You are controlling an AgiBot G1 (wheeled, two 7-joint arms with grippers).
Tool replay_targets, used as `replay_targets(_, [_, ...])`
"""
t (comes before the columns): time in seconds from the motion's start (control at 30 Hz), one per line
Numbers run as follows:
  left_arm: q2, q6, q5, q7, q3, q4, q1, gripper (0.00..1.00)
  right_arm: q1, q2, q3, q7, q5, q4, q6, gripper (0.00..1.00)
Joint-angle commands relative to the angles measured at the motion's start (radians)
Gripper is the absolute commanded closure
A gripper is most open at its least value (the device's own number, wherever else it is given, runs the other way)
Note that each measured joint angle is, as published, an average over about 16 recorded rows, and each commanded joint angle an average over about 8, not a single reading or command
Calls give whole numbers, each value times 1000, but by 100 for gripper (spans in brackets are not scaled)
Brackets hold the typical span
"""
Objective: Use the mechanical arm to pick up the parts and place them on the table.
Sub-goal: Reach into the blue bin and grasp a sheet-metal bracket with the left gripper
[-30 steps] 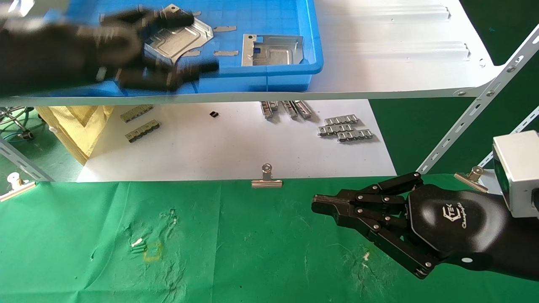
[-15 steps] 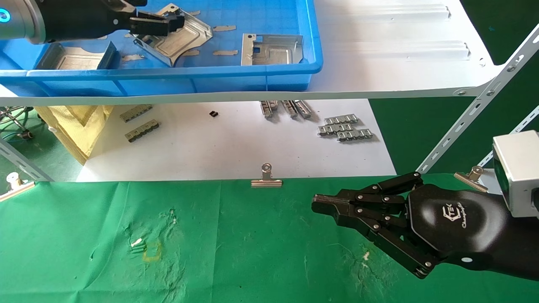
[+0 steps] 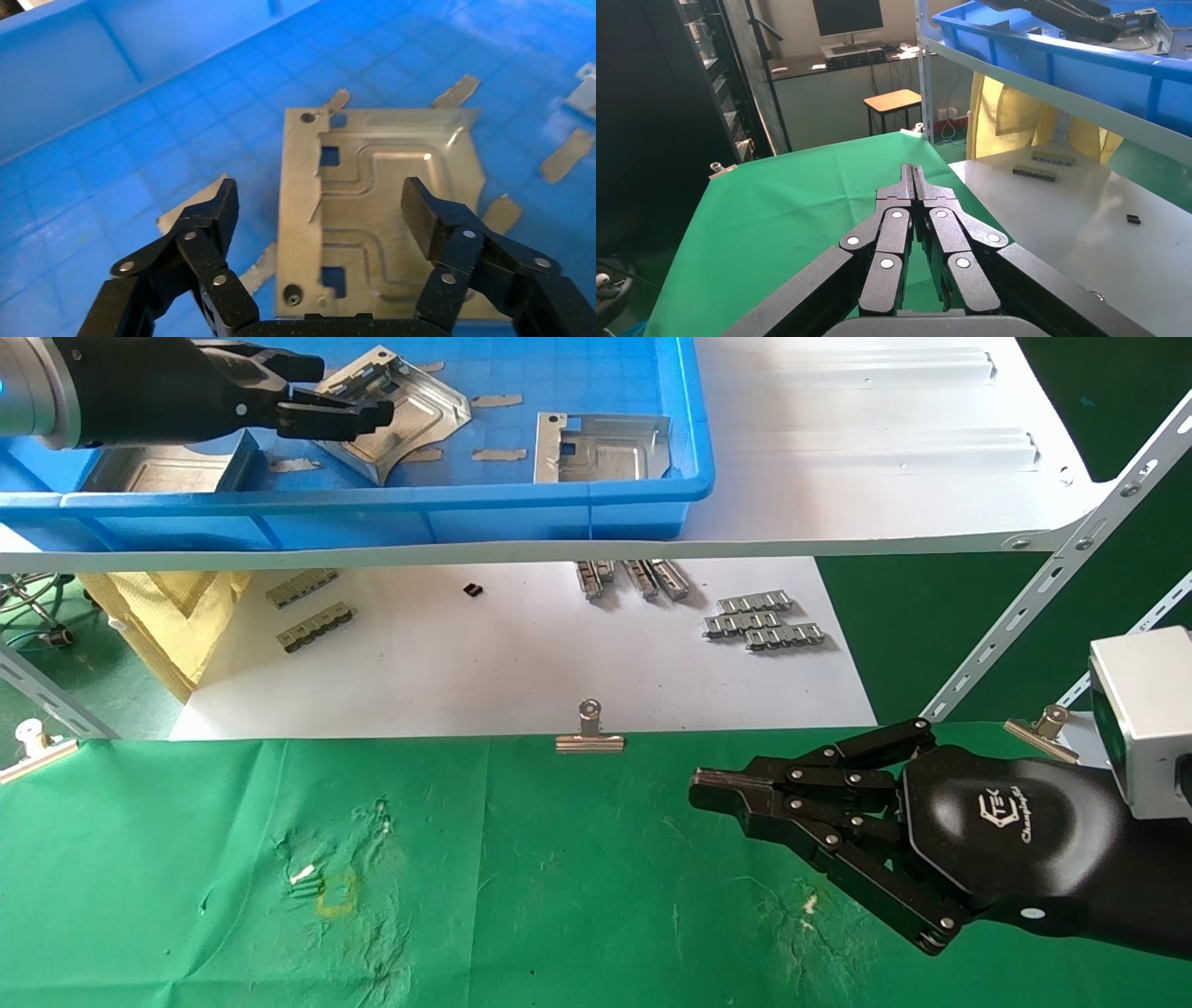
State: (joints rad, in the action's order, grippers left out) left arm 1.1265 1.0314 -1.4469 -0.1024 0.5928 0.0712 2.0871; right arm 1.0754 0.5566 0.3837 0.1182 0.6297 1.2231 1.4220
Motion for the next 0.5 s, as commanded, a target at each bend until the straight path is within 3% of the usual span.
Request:
replay_targets(0.03, [2,-7,-4,9,2,-9,3,100,0,0,0,0,0,0,0,100])
replay_targets(0.2, [2,-21,-5,28,2,-23,7,100,0,0,0,0,0,0,0,99])
replay_targets(0.23, [2,-24,-4,30,2,-26,8,100,0,0,0,0,0,0,0,93])
replay_targets(0.43, [4,-42,2,43,-3,-39,12,100,0,0,0,0,0,0,0,18])
replay_targets(0.5, [4,-48,5,46,-5,-43,11,100,0,0,0,0,0,0,0,0])
